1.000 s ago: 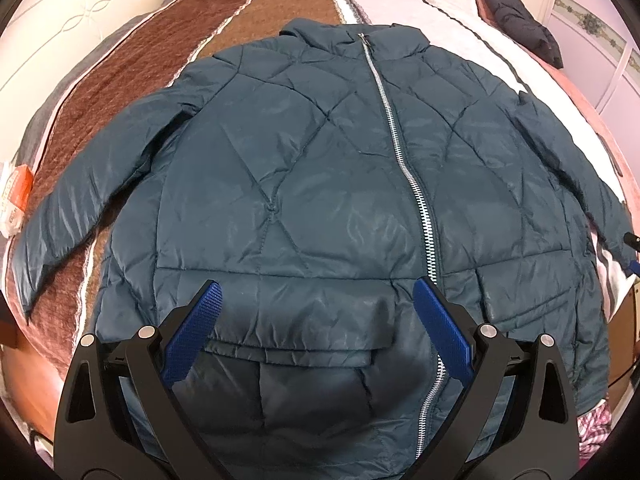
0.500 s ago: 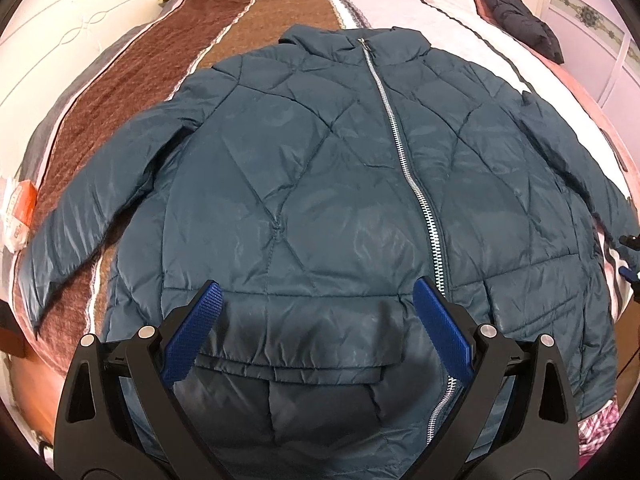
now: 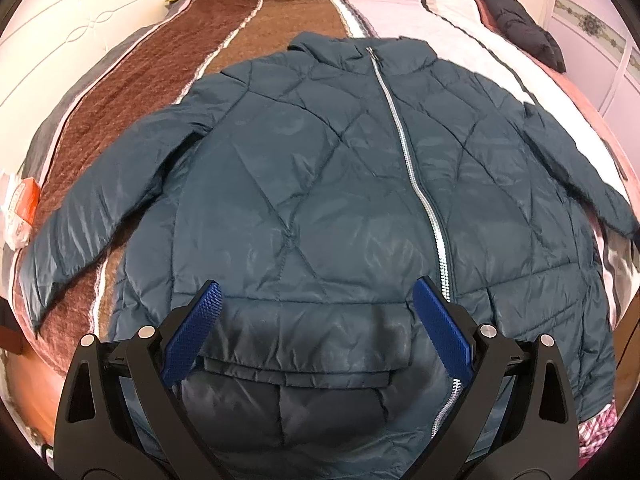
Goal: Fold large clothes
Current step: 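Grasp the jacket sleeve cuff with the right gripper, then fold the held sleeve across the jacket front with the right gripper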
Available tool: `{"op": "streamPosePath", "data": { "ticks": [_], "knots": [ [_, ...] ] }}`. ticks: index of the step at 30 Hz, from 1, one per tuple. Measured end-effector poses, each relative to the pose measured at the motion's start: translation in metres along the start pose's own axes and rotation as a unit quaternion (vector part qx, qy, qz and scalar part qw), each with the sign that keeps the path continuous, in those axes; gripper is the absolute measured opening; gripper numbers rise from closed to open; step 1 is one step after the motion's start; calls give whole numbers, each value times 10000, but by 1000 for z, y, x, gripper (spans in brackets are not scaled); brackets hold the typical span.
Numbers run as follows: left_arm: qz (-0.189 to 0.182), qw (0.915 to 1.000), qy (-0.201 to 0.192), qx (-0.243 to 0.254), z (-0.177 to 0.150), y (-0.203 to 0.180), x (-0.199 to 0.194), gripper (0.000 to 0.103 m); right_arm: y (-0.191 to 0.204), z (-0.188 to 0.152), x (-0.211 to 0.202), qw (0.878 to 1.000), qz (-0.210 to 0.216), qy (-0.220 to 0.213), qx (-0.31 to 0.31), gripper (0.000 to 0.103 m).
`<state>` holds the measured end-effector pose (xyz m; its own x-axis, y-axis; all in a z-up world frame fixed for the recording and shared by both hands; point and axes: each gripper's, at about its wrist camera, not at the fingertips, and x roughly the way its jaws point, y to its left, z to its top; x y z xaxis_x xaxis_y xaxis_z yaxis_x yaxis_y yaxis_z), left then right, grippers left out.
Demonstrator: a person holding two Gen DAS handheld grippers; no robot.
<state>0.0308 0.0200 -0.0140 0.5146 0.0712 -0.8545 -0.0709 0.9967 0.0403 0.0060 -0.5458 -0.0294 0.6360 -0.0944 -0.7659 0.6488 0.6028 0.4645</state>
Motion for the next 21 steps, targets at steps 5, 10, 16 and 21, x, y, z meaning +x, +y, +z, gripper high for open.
{"op": "streamPosePath", "data": {
  "ticks": [5, 10, 16, 21],
  "knots": [
    [-5, 9996, -226, -177, 7, 17, -7, 96, 70, 11, -53, 9870, 308, -814, -1348, 9],
    [-41, 9979, -450, -454, 13, 40, -12, 96, 179, -9, -96, 9465, 1295, -1174, -2713, 9],
    [30, 9947, -607, -828, 11, 76, -15, 96, 290, -83, -119, 8773, 2428, -841, -4054, 9],
    [120, 9919, -571, -1124, 2, 105, -12, 96, 358, -186, -106, 8152, 3107, -49, -4887, 9]
  ]
}}
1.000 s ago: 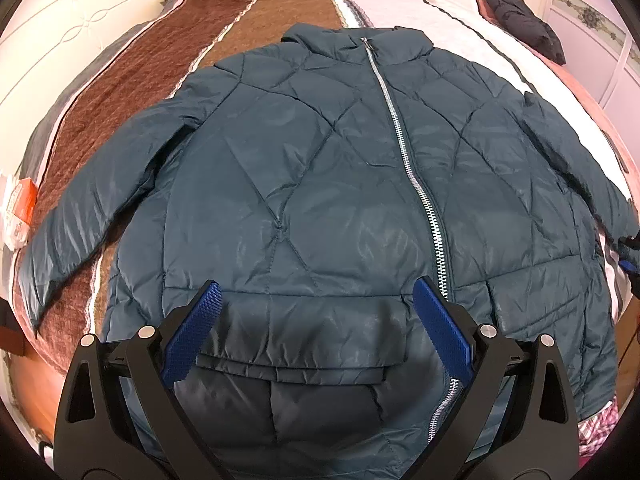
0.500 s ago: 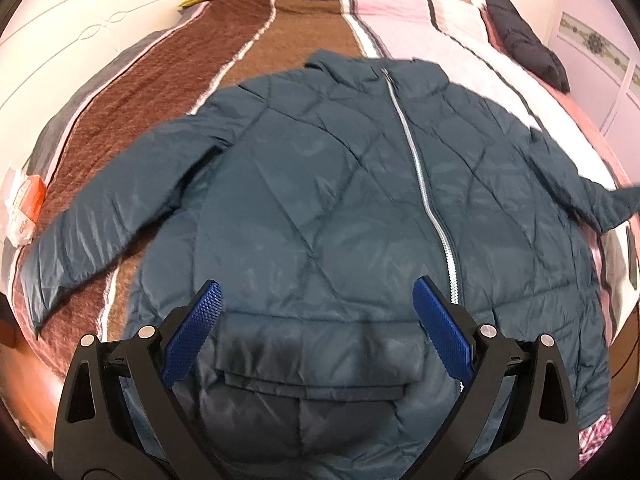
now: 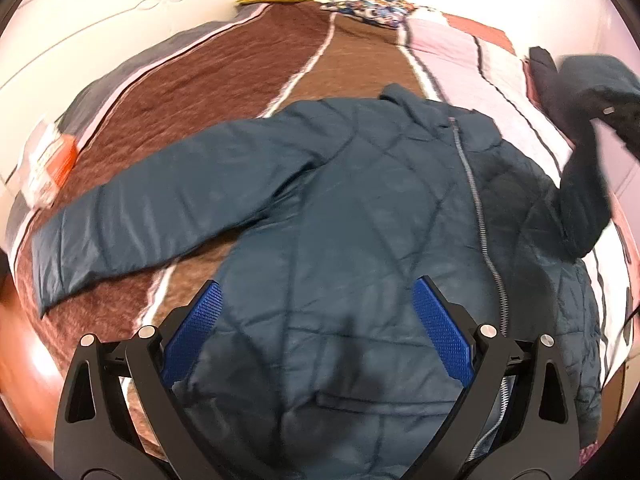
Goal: Fold large clothes
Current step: 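Fold the held sleeve across the jacket front with the right gripper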
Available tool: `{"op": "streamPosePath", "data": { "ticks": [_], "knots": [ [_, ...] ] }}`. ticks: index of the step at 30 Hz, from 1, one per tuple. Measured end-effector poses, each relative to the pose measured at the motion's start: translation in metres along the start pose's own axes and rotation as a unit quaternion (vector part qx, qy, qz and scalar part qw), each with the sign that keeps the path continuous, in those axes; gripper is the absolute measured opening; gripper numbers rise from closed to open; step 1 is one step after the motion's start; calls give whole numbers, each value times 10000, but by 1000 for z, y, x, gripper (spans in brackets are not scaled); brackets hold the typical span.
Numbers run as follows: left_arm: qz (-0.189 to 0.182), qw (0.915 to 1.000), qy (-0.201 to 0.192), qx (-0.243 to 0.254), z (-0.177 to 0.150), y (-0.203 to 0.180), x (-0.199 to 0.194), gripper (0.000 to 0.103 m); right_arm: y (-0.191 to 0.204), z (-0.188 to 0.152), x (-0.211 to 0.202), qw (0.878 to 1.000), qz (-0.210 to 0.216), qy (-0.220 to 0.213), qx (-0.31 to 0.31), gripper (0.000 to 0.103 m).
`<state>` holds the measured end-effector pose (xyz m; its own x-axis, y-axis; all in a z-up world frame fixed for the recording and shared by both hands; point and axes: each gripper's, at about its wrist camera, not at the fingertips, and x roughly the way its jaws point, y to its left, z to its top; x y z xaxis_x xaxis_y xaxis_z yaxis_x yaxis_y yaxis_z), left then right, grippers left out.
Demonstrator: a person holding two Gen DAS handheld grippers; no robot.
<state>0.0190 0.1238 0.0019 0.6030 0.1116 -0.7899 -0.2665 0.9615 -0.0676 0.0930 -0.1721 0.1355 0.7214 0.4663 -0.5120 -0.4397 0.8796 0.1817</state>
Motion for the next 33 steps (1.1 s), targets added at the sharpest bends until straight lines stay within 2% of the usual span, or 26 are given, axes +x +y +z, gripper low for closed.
{"op": "streamPosePath", "data": {
  "ticks": [4, 7, 9, 12, 16, 17, 21, 23, 26, 30, 33],
  "knots": [
    [40, 9999, 11, -151, -2, 18, 1, 96, 58, -30, 52, 9965, 430, 602, -397, 9],
    [12, 9996, 33, -265, -1, 27, 4, 96, 89, -66, 98, 9886, 347, 1300, -674, 9],
    [4, 9996, 39, -295, 1, 30, 6, 96, 96, -80, 122, 9818, 277, 1692, -816, 10],
    [-50, 9995, 6, -317, 5, 29, 8, 96, 84, -99, 133, 9726, 237, 2167, -808, 12],
    [-139, 9993, 56, -348, 15, 26, 15, 96, 72, -94, 111, 9745, 534, 2144, -399, 13],
    [-191, 9990, 80, -405, 20, 25, 17, 96, 69, -94, 104, 9752, 584, 2112, -299, 18],
    [-516, 9965, 142, -636, 35, 18, 23, 96, 41, -92, 77, 9781, 726, 1943, 182, 51],
    [-639, 9956, 162, -662, 40, 13, 27, 96, 30, -93, 69, 9791, 734, 1863, 351, 56],
    [-776, 9942, 288, -686, 49, 3, 41, 96, 23, -97, 66, 9775, 694, 1959, 370, 56],
    [-949, 9915, 393, -797, 64, -16, 65, 96, 7, -102, 48, 9806, 506, 1846, 419, 56],
    [-741, 9933, 595, -661, 73, -37, 91, 93, -10, -110, 33, 9816, 209, 1827, 516, 56]
  ]
}}
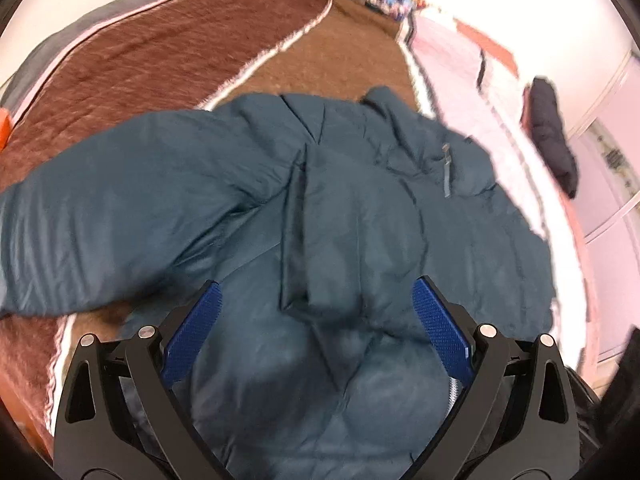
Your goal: Fold large clothes
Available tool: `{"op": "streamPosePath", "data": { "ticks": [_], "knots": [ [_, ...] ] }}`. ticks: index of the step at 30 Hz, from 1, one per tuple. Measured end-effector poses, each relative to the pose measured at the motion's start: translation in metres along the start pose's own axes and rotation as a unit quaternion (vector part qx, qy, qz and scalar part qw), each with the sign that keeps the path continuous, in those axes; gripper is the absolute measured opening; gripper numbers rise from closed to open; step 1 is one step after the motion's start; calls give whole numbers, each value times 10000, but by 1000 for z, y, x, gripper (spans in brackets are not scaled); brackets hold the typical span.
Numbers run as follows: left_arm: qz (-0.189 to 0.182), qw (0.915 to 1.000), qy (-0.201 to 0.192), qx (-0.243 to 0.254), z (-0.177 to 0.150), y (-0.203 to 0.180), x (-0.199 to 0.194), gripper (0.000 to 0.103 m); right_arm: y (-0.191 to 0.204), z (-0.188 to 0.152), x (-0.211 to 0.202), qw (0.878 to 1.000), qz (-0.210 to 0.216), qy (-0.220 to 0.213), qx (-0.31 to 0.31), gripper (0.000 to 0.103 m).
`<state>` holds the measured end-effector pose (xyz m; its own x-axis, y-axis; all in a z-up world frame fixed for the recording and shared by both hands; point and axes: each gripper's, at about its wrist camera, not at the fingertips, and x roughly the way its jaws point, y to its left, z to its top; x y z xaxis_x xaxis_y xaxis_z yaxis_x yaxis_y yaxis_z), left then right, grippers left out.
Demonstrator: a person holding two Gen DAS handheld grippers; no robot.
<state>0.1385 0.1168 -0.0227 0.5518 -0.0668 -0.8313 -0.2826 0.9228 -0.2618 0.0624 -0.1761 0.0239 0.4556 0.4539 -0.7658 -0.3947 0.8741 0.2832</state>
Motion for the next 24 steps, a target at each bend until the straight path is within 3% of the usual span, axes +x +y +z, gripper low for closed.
{"op": "streamPosePath", "data": {
  "ticks": [1, 4, 8, 12, 15, 17, 19, 24],
  "knots": [
    [167, 9998, 103, 60, 2, -6, 11, 83, -5, -3, -2, 10000, -48, 0, 48, 56],
    [195, 9991, 349, 136, 2, -13, 29, 46, -35, -17, -17, 9989, -224, -39, 404, 56],
    [417, 9982, 246, 342, 3, -21, 32, 27, -73, -30, -30, 9945, -442, -75, 948, 56],
    [466, 9984, 146, 281, 12, -12, 29, 26, -102, -38, -40, 9874, -549, -157, 1473, 56],
    [413, 9984, 246, 287, 11, -9, 28, 37, -108, -39, -44, 9850, -533, -205, 1630, 56],
    [367, 9989, 151, 234, 10, -5, 17, 57, -105, -39, -44, 9858, -537, -207, 1579, 56],
    [324, 9993, -30, 210, 8, 0, 2, 65, -96, -40, -45, 9883, -520, -206, 1419, 56],
    [478, 9983, -253, 210, -6, 23, -38, 69, -67, -40, -44, 9939, -433, -159, 997, 56]
  ]
}}
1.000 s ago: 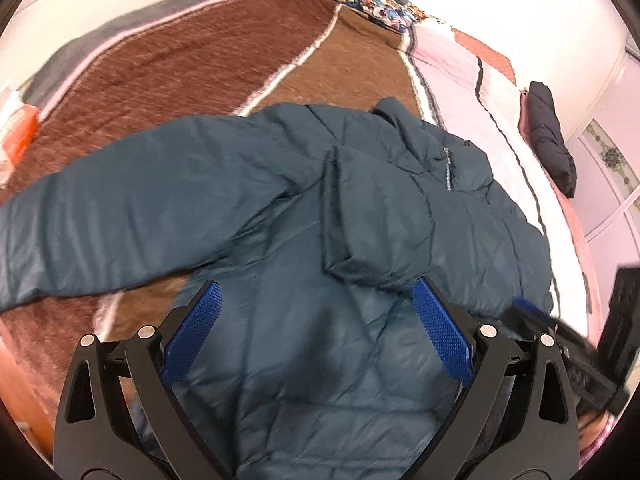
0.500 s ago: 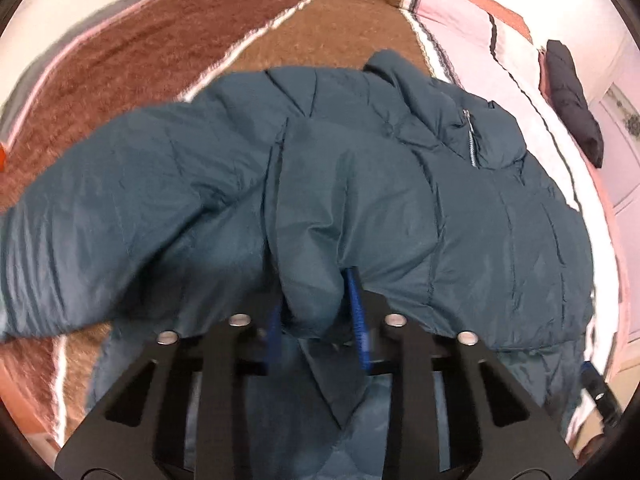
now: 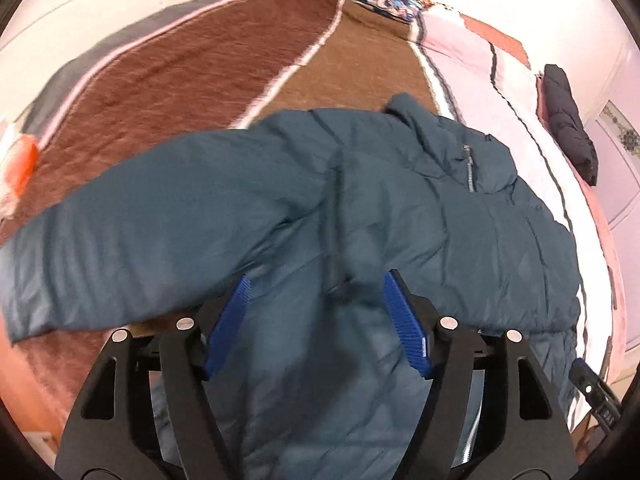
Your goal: Fold large clothes
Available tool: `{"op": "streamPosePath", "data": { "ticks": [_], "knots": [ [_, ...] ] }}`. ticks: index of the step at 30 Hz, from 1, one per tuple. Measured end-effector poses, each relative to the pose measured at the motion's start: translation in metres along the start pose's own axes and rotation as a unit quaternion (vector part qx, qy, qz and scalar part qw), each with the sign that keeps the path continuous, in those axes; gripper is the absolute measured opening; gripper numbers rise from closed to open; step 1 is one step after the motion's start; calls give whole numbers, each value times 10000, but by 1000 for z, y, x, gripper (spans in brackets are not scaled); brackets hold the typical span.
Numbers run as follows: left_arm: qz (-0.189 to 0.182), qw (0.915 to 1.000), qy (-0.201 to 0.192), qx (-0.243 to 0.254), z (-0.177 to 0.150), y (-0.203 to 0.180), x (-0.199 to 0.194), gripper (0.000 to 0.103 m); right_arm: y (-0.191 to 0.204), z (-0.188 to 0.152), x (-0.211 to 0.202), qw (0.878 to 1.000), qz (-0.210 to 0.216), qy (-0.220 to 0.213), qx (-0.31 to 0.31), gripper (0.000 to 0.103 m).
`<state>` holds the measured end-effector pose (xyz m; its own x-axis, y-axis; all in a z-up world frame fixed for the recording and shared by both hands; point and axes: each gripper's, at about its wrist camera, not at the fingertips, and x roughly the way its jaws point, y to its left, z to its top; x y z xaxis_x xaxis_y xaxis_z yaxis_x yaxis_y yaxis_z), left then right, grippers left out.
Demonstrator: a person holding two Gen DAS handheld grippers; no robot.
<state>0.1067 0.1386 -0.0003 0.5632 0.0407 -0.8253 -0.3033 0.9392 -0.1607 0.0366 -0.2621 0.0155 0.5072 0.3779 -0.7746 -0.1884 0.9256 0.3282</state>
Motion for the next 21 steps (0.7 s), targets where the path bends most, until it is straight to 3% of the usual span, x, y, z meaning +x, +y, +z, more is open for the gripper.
{"op": "streamPosePath", "data": {
  "ticks": [8, 17, 21],
  "knots": [
    [770, 9968, -43, -223, -39, 59, -50, 73, 50, -18, 7, 9975, 283, 234, -608, 56],
    [1193, 9900, -212, -723, -69, 111, -75, 73, 85, -39, 7, 9925, 504, 398, -1045, 56],
    [1334, 9873, -100, -858, -78, 124, -73, 73, 93, -43, 5, 9905, 520, 447, -1194, 56]
  ]
}}
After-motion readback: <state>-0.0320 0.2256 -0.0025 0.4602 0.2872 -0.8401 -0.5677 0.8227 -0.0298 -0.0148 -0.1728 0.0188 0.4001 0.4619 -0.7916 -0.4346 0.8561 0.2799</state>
